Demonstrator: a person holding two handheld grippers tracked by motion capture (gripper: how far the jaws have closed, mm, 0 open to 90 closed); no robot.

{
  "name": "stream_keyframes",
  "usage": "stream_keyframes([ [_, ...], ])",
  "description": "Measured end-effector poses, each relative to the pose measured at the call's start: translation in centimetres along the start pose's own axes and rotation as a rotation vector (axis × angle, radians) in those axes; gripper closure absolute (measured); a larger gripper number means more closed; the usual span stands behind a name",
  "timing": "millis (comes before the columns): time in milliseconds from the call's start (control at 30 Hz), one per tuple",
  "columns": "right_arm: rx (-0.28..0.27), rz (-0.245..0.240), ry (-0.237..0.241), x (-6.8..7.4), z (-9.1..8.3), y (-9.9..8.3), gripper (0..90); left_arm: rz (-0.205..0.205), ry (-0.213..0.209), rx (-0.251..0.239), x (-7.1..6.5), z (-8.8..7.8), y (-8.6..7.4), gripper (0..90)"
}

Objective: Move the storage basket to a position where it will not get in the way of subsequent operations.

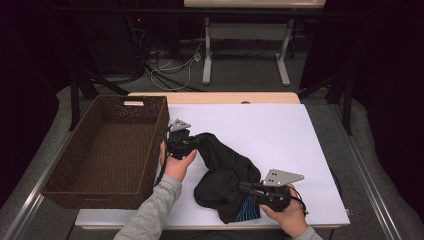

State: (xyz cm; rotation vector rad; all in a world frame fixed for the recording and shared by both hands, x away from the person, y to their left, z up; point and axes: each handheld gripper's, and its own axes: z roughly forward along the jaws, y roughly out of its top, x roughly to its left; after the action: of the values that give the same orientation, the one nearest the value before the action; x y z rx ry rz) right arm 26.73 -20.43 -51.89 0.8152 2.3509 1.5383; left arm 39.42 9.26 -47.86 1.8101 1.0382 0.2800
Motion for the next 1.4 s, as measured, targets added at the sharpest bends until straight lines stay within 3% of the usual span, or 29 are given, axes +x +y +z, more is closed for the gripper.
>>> stream_keyframes([
  [300, -0.015, -0.004, -0.004, -0.1, -0.3, 0.1, 88.0, 0.030, -0.002, -0.054, -0.3, -1.8, 1.6, 85.3],
  [633, 0.014, -0.011, 0.020, 0.5, 0.4, -0.1, 88.0, 0.072, -0.035, -0.125, -2.1, -4.6, 1.6, 85.3],
  [1000, 0.059, -0.013, 0.039, 0.6, 1.3, -0.6, 87.8, 0.109, -0.039, -0.144, -3.1, -7.7, -0.8, 85.3],
  [1100, 0.066, -0.007, 0.043, 0.8, 1.4, -0.7, 87.1, 0.096, -0.049, -0.159, -3.2, -8.6, -1.7, 85.3],
  [1400, 0.010, 0.033, 0.036, 0.4, 0.7, -0.4, 69.9, 0.104, -0.051, -0.143, -3.2, -9.5, -4.0, 85.3],
])
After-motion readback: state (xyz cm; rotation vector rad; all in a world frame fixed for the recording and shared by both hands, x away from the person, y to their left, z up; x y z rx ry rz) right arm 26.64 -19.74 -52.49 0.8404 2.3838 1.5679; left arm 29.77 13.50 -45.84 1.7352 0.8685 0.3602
